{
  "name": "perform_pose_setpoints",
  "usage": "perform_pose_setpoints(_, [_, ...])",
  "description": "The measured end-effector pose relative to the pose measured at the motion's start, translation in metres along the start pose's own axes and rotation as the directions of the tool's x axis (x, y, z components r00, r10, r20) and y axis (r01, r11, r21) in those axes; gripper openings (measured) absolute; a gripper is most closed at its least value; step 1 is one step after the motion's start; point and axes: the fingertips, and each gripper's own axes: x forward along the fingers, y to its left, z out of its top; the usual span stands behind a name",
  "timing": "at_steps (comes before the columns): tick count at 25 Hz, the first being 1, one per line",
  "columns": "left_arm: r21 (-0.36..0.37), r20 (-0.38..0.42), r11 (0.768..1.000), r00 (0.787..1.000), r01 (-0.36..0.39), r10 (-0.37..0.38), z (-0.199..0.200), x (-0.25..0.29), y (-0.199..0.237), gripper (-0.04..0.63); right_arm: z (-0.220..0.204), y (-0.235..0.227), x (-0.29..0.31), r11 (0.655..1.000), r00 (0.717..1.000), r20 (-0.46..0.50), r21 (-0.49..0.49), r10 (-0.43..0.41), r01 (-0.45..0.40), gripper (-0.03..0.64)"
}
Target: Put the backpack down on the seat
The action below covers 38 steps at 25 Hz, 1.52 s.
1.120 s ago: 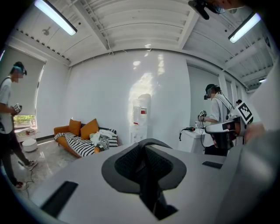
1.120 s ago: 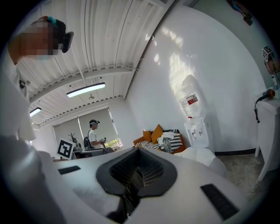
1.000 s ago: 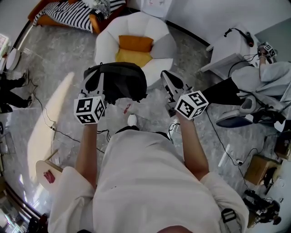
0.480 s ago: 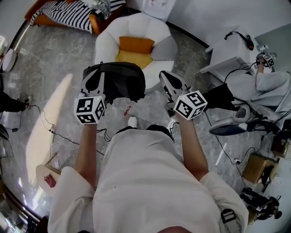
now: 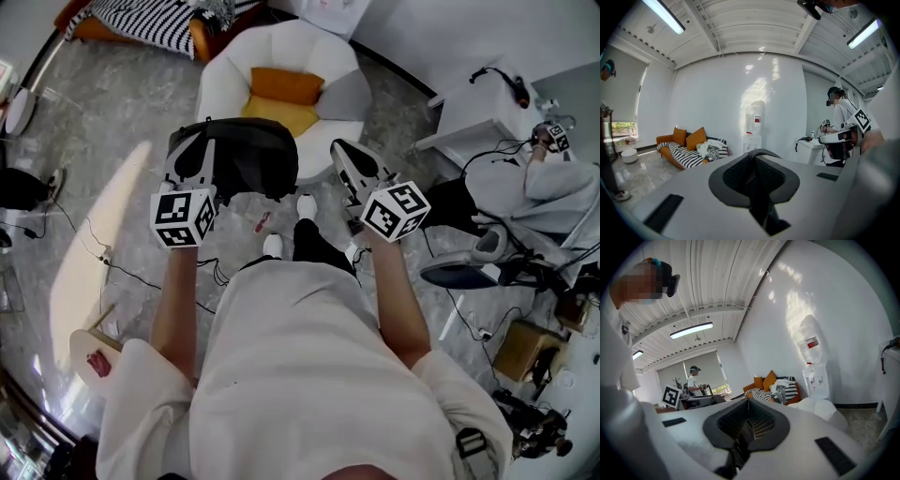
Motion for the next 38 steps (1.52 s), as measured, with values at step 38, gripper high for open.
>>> perform_pose_setpoints(38, [-0.032,-0.148,0.994,0.984,-0.103,0.098,-0.018,0.228,-0.008,0.044,-0.003,-0.222,0.143,0.989,0.975,-0.169,0.063,0.143,-0.134,0.023])
